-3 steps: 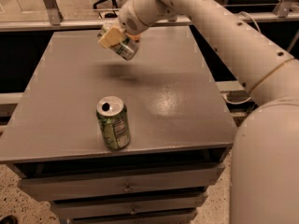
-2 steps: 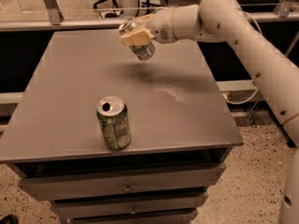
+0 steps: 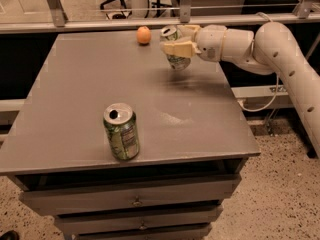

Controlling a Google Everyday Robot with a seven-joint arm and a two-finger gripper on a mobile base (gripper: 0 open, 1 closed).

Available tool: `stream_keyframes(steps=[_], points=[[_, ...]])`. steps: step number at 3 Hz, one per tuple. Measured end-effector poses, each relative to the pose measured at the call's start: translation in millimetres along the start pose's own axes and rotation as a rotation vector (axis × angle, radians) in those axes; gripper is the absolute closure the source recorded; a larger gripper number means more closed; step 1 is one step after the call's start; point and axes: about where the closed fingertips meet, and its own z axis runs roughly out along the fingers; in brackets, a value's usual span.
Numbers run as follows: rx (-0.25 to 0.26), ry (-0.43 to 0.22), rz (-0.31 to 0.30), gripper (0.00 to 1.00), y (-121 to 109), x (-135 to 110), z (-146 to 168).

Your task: Place 7up can upright

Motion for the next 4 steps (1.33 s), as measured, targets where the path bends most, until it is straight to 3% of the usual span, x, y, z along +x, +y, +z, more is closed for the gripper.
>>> stream_keyframes(steps=[1, 2, 3, 4], points=[[-0.003, -0.069, 0.059, 1.00, -5.9, 13.2, -23.4], [-0.037, -0.125, 0.147, 0.97, -11.3, 28.9, -36.5], [-0.053, -0.148, 0.218, 0.67, -14.4, 41.2, -46.6], [-0.052, -0.148, 0.221, 0.36, -14.7, 40.0, -47.7]])
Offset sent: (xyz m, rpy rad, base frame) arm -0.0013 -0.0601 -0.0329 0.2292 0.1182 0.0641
